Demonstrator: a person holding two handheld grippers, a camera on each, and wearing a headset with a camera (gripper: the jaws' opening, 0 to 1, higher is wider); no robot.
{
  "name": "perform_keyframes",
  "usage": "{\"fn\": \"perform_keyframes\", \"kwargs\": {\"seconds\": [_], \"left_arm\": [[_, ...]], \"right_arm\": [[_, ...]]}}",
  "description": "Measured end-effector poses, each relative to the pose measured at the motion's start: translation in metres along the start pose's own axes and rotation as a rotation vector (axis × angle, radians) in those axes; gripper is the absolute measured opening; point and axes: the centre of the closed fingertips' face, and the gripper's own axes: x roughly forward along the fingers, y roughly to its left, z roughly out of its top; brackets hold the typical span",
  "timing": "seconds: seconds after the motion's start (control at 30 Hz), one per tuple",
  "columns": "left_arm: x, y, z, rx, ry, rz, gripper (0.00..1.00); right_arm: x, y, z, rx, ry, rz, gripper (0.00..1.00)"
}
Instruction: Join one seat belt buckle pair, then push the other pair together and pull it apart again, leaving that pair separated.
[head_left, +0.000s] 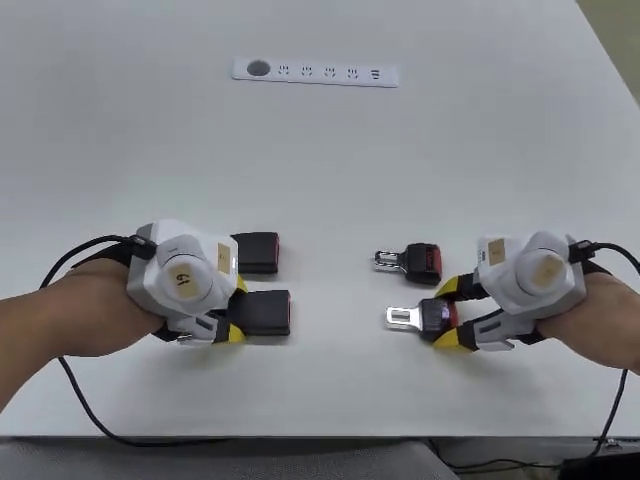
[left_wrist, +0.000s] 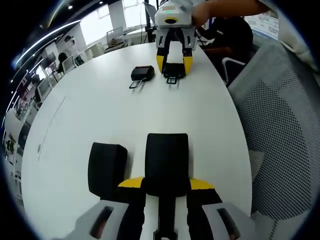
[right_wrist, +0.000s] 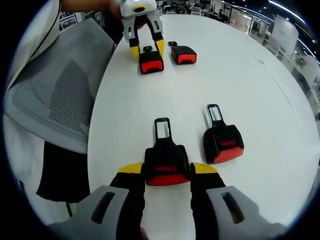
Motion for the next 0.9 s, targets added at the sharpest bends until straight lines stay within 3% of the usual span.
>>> {"fn": "perform_keyframes", "kwargs": {"seconds": [0.4,0.9], "left_arm": [[0.000,-0.002,0.002,-0.007,0.006,-0.010,0.32],[-0.002,-0.004,0.005,-0.011,-0.009,-0.010,0.32]], "right_arm": [[0.004,0.005,0.005,0.016,0.010,-0.009,0.33],[0.027,0.017,0.043,0.010,-0.036,0.003,0.33]]}}
